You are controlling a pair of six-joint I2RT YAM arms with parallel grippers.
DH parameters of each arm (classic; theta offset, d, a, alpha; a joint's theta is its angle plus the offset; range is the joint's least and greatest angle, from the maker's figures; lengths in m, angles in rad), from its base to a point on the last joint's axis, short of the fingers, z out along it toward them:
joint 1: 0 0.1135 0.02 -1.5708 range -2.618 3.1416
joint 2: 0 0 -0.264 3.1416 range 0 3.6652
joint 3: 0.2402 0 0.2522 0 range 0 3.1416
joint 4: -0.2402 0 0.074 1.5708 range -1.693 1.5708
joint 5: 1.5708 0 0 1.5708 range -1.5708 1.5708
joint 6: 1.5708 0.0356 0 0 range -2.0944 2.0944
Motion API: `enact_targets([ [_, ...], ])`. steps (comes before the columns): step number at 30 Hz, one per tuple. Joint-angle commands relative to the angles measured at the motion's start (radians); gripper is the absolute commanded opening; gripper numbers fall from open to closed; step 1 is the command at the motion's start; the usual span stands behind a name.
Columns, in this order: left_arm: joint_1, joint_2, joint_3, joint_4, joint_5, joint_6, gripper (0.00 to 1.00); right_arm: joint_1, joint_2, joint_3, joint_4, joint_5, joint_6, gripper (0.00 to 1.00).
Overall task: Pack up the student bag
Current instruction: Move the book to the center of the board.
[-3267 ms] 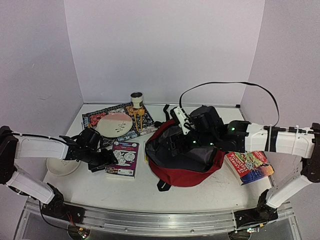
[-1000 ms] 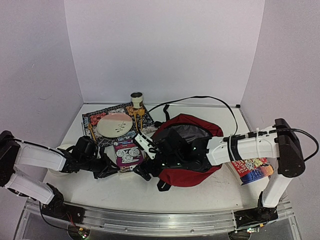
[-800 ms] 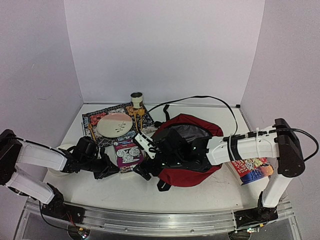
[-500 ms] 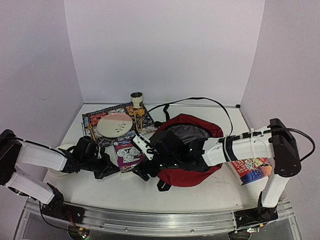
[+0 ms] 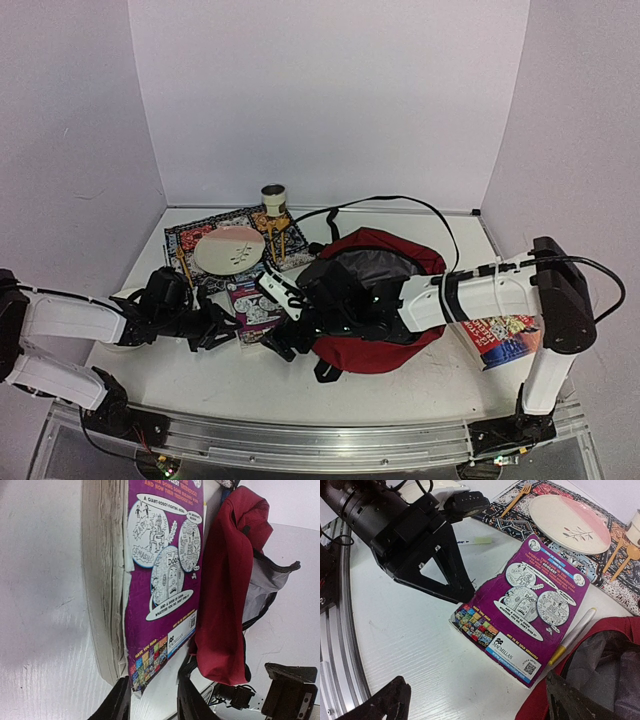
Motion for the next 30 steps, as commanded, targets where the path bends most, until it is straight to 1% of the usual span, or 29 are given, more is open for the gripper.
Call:
enact_targets([
  [1, -0.001, 0.023, -0.007, 0.004, -0.041, 0.006, 0.47, 0.005, -0.011, 0.004, 0.018, 0.012, -0.008, 0.94],
  [2, -0.001, 0.029, -0.005, 0.002, -0.044, 0.009, 0.50, 0.005, -0.013, -0.002, 0.021, 0.012, -0.005, 0.94],
  [4, -0.001, 0.052, 0.004, 0.000, -0.048, 0.019, 0.53, 0.006, -0.015, -0.011, 0.024, 0.011, 0.000, 0.94],
  [6, -0.002, 0.087, 0.021, 0.000, -0.043, 0.031, 0.54, 0.005, -0.015, -0.018, 0.026, 0.011, 0.003, 0.94],
  [10, -0.015, 0.163, 0.066, 0.001, -0.032, 0.058, 0.53, 0.005, -0.008, -0.023, 0.032, 0.014, 0.005, 0.94],
  [14, -0.030, 0.208, 0.089, 0.000, -0.033, 0.068, 0.48, 0.005, -0.008, -0.025, 0.039, 0.015, 0.007, 0.94],
  [17, -0.044, 0.237, 0.094, 0.001, -0.039, 0.070, 0.40, 0.005, -0.004, -0.026, 0.046, 0.014, 0.008, 0.94],
  [18, -0.048, 0.247, 0.095, 0.000, -0.041, 0.070, 0.36, 0.005, -0.001, -0.026, 0.048, 0.012, 0.008, 0.94],
  [21, -0.052, 0.256, 0.088, 0.000, -0.045, 0.066, 0.19, 0.006, 0.009, -0.025, 0.054, 0.010, 0.008, 0.94],
  [24, -0.053, 0.225, 0.082, 0.000, -0.051, 0.059, 0.03, 0.005, 0.017, -0.021, 0.057, 0.010, -0.002, 0.94],
  [25, -0.054, 0.208, 0.082, -0.001, -0.052, 0.057, 0.00, 0.005, 0.020, -0.018, 0.057, 0.010, -0.006, 0.94],
  [30, -0.052, 0.141, 0.081, -0.004, -0.043, 0.045, 0.00, 0.005, 0.030, -0.003, 0.057, 0.017, -0.007, 0.94],
])
